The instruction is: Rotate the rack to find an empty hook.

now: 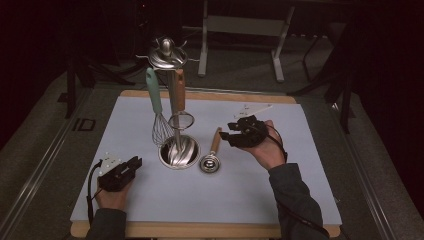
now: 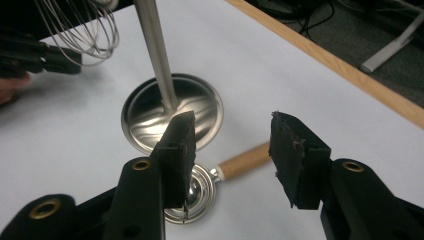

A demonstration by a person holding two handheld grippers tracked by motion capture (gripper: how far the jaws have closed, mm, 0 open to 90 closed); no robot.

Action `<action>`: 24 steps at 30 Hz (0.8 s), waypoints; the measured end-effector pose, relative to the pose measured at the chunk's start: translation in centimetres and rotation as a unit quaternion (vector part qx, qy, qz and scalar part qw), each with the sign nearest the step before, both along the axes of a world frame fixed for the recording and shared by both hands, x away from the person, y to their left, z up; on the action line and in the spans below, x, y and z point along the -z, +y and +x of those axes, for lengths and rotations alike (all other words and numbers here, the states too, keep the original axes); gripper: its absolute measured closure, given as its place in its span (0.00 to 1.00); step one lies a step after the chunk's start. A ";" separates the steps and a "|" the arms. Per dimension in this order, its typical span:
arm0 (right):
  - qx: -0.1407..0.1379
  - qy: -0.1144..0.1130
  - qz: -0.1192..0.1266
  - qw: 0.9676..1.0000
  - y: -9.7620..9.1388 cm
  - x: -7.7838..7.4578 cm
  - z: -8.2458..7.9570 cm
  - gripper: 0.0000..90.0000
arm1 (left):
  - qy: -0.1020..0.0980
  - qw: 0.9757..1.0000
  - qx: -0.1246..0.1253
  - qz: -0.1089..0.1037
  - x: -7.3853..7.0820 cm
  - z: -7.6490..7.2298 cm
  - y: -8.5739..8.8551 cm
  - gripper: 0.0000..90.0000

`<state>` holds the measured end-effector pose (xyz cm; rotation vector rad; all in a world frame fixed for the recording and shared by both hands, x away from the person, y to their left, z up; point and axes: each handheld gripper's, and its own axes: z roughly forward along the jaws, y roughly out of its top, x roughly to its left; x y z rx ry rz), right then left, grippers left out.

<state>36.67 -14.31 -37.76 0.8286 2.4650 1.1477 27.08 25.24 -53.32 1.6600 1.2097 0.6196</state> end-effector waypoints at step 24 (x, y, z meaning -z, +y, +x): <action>0.051 0.033 -0.007 0.998 -3.9 6.0 -0.6 0.59 | -0.178 0.978 0.026 -0.104 -9.9 -1.0 -2.0 1.00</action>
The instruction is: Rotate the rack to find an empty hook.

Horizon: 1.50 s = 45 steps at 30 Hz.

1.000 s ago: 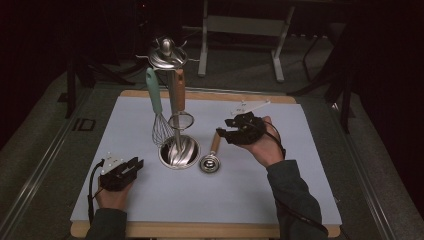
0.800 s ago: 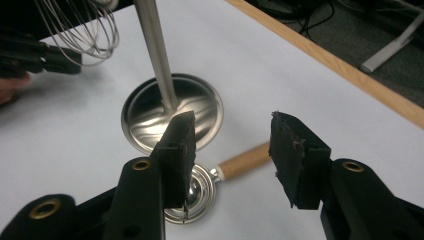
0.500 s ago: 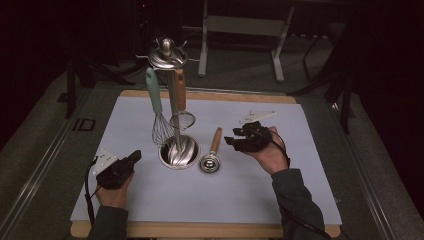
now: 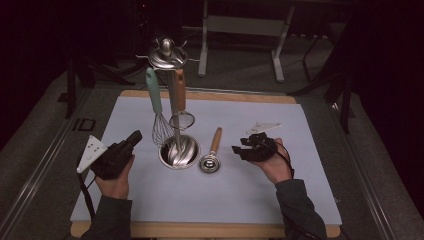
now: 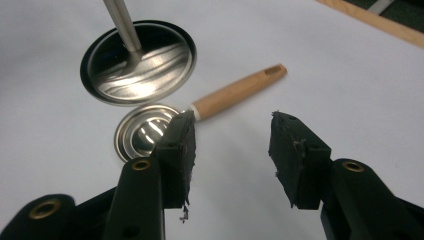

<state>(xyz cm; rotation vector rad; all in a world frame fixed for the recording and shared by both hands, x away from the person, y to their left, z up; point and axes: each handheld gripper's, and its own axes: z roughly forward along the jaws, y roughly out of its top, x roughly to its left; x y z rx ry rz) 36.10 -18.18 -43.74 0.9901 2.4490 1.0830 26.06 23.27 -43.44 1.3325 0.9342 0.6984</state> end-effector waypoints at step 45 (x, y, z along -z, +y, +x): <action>0.095 0.021 0.006 0.995 -6.1 6.1 -3.0 0.58 | -0.170 0.985 0.036 -0.017 -13.7 1.2 -4.5 1.00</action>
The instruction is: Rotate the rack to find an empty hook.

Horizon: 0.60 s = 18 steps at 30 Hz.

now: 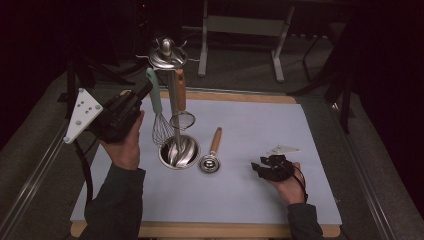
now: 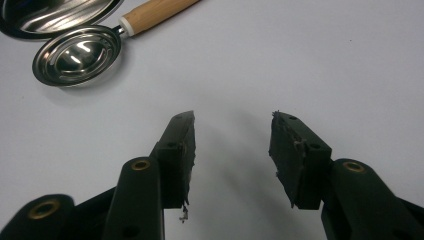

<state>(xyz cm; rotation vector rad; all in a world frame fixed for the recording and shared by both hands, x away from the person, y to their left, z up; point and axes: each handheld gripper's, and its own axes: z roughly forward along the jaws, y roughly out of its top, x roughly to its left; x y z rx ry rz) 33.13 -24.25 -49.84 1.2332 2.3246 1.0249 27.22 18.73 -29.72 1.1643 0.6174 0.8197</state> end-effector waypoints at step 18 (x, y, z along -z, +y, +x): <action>0.010 -0.003 0.011 1.000 -0.5 -0.2 0.0 0.58 | 0.006 1.000 -0.018 -0.002 -0.5 0.9 -0.1 0.99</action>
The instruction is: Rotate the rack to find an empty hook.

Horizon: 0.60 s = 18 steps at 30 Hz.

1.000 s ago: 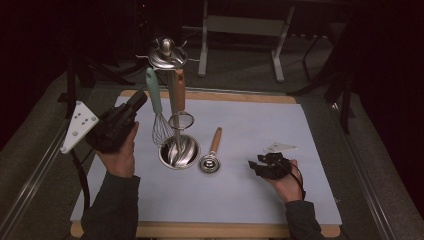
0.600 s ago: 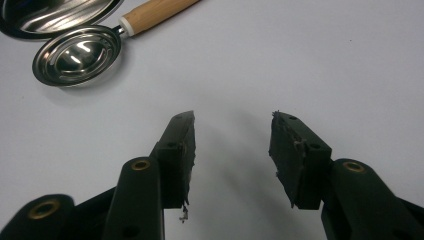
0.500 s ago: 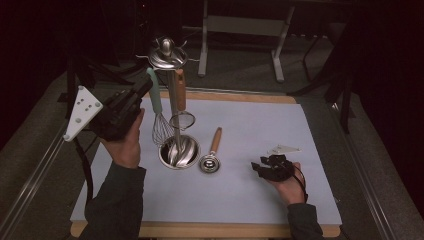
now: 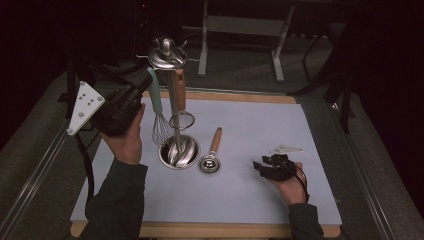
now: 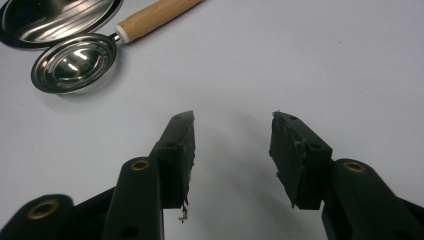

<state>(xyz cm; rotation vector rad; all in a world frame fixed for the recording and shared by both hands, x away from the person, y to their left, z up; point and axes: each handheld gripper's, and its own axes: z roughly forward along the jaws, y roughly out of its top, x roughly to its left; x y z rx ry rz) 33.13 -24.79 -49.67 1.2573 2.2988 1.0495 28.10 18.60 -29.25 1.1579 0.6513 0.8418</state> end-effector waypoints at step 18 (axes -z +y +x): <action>0.002 0.002 0.001 1.000 -0.2 0.1 0.0 0.58 | 0.008 1.000 -0.028 0.004 -0.2 0.9 1.2 1.00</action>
